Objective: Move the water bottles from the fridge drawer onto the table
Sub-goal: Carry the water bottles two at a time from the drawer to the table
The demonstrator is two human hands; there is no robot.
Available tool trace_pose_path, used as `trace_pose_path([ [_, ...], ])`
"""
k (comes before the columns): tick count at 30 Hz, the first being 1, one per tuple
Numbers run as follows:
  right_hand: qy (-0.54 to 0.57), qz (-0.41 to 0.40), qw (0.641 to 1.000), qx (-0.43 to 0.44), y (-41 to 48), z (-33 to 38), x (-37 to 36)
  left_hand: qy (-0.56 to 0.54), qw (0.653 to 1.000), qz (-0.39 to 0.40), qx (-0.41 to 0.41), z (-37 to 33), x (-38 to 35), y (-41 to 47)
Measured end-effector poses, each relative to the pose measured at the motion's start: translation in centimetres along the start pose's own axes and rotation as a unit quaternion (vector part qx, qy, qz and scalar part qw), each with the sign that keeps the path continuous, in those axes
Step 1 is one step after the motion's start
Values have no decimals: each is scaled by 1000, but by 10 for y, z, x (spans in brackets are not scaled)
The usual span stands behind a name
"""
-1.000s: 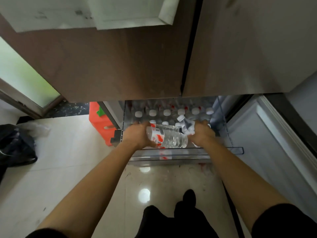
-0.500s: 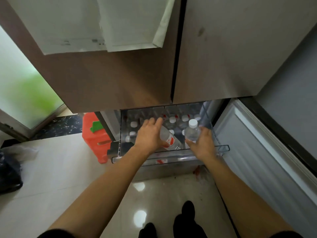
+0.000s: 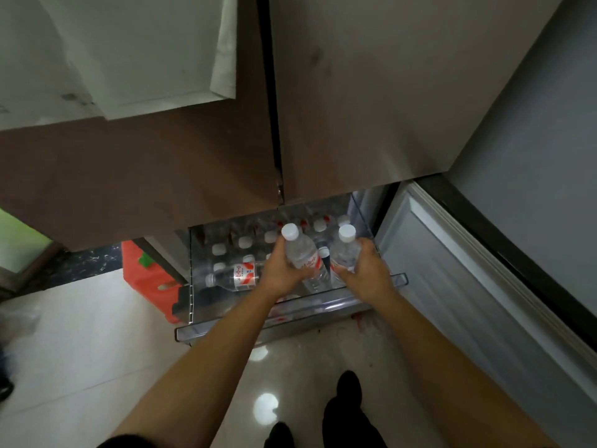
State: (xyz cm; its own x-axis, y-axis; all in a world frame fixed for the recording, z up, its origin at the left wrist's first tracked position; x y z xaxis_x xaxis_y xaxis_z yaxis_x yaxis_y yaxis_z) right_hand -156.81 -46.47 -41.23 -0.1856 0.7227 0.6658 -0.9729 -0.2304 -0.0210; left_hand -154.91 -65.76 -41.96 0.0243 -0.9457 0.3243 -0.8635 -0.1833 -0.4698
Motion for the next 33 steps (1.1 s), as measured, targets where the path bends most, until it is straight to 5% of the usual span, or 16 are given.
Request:
trace_pose_path([
  [9,-37,42,998,39,-3,17,-4,-22,999,-44,-9,3,-6,-9],
  [17,83,-69,989,104,-35,39,-10,-56,991,-73,-96,4,21,-52],
  [22,121,-66,978,160,-37,70,-17,-124,978,-129,-103,6,58,-85],
  [27,142,-13,962,232,-40,110,-31,-166,953,-228,-115,2,91,-141],
  [33,241,68,914,318,-73,168,-48,-227,868,-423,-127,5,114,-249],
])
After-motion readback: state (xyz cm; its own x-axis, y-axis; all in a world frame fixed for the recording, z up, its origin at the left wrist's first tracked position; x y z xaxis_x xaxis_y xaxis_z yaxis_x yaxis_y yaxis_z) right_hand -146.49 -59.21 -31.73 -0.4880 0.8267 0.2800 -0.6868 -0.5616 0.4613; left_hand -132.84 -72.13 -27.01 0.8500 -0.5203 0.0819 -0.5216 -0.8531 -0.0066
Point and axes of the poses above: each hand's wrist, its own y-axis towards the middle knuckle, its own x-axis out of the back of the hand, z = x × y, the point moved 2 cm from there along y, towards the middle knuckle, and after that the axes turned 14 degrees about x, right-handed, at the moved point
